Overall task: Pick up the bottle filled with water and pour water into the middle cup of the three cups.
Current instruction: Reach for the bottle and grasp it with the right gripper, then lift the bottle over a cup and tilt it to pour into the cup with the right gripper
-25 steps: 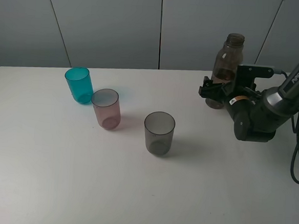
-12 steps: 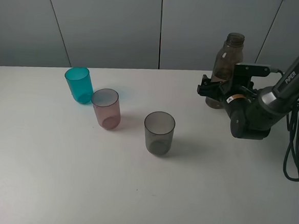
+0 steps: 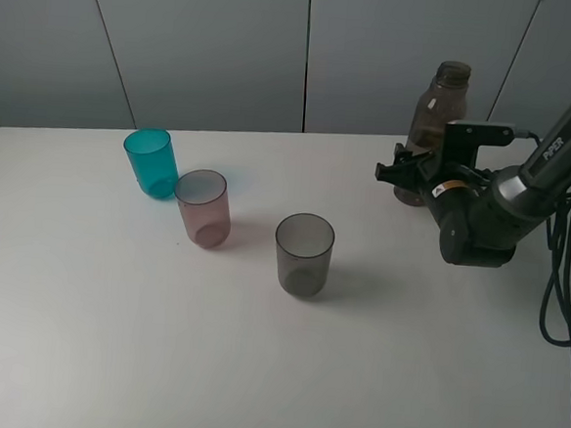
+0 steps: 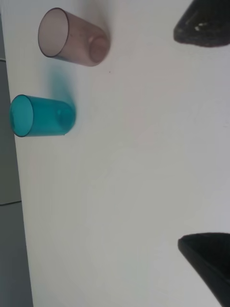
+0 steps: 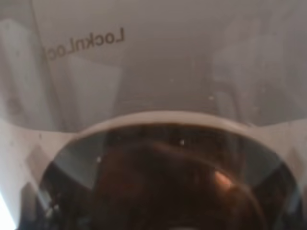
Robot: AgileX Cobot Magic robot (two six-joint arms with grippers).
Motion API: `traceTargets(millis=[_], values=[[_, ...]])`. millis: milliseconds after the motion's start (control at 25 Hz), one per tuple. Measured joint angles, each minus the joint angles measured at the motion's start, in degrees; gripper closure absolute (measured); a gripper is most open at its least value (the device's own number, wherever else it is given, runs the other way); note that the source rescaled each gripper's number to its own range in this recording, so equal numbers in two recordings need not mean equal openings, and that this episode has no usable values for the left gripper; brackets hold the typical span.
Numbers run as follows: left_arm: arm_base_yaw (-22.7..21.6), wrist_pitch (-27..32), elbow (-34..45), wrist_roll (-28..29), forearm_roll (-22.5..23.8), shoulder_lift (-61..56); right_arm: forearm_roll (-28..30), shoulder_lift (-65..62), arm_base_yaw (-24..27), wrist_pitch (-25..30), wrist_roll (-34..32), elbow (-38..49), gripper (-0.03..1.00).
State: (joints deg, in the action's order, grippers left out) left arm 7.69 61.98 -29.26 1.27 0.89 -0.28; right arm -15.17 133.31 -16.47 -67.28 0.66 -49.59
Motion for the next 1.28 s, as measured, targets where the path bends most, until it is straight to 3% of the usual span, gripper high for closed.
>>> traceTargets(millis=[400,840,1080,1280], values=[[0.0,0.0,0.0,0.0,0.0,0.0,3.8,0.2,0.0,-0.4,0.0,0.0,0.95],[0.0,0.0,0.0,0.0,0.0,0.0,6.2,-4.8,0.0,2.9,1.9,0.0,0.96],[0.0,0.0,0.0,0.0,0.0,0.0,12.7,-7.9,0.2,8.7,2.8,-3.1,0.96],[0.0,0.0,0.0,0.0,0.0,0.0,22.0,-8.7,0.2,12.9,2.0,-8.5,0.96]])
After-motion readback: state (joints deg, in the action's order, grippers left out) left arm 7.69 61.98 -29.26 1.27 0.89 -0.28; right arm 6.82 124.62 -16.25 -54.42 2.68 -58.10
